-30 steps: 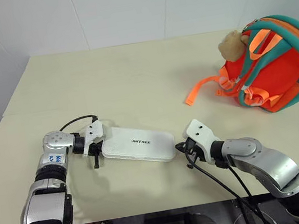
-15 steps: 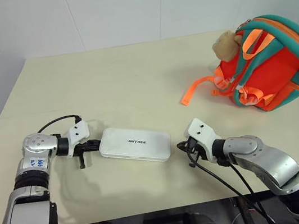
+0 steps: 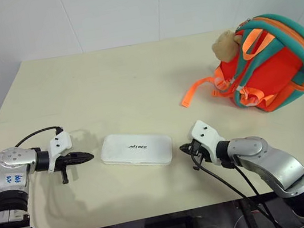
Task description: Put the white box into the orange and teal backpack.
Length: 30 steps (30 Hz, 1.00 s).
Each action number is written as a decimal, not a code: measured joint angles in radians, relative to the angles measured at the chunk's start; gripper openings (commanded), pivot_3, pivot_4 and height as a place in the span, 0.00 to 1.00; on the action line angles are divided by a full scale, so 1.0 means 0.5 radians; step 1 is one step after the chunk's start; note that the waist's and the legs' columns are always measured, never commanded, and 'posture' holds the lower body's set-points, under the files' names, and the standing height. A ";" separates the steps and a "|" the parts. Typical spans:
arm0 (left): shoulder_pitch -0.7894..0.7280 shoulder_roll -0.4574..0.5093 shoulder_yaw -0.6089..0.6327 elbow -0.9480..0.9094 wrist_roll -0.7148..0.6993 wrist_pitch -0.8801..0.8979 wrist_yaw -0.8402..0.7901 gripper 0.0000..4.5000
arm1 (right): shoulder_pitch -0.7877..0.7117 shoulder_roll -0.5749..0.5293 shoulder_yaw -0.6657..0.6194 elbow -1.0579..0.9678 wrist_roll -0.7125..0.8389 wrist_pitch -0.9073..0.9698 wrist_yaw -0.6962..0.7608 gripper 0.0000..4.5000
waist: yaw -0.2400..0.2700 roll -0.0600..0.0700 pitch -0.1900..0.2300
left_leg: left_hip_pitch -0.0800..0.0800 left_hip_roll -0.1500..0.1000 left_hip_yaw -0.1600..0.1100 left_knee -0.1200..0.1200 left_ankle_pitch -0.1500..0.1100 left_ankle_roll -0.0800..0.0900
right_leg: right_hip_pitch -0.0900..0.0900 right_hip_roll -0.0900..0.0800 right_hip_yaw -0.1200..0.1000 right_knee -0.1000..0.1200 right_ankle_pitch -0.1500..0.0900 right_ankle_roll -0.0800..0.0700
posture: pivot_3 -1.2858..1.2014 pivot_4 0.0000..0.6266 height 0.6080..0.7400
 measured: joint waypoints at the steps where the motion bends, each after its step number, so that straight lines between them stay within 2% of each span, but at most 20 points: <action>1: 0.000 -0.020 0.011 0.001 -0.015 0.003 0.013 0.00 | -0.004 0.001 0.002 0.006 -0.002 -0.008 0.004 0.03 | 0.004 0.000 0.000 | -0.001 0.000 0.000 0.000 0.000 0.000 | 0.000 0.000 0.000 0.001 0.000 0.000 | 0.52 0.24 1.00; 8: -0.054 -0.146 0.012 0.074 -0.026 -0.039 0.120 0.00 | -0.033 0.030 0.022 0.068 -0.038 -0.036 0.016 0.03 | 0.045 0.000 0.000 | -0.008 -0.001 0.000 0.001 0.000 -0.001 | -0.004 0.000 -0.002 0.001 0.001 0.002 | 0.52 0.24 1.00; 22: -0.169 -0.299 0.009 0.096 -0.031 -0.042 0.112 0.00 | -0.054 0.060 0.025 0.108 -0.061 -0.056 0.024 0.03 | 0.040 0.000 0.000 | -0.009 -0.001 0.000 0.001 0.000 -0.001 | -0.004 0.002 -0.003 0.000 0.001 0.002 | 0.52 0.24 1.00; 30: -0.166 -0.314 0.007 0.060 -0.032 0.011 0.079 0.00 | -0.059 0.075 0.037 0.147 -0.131 -0.065 0.024 0.03 | 0.044 0.000 0.000 | -0.009 -0.002 0.000 0.002 0.000 -0.001 | -0.004 0.002 -0.003 0.000 0.001 0.003 | 0.52 0.24 1.00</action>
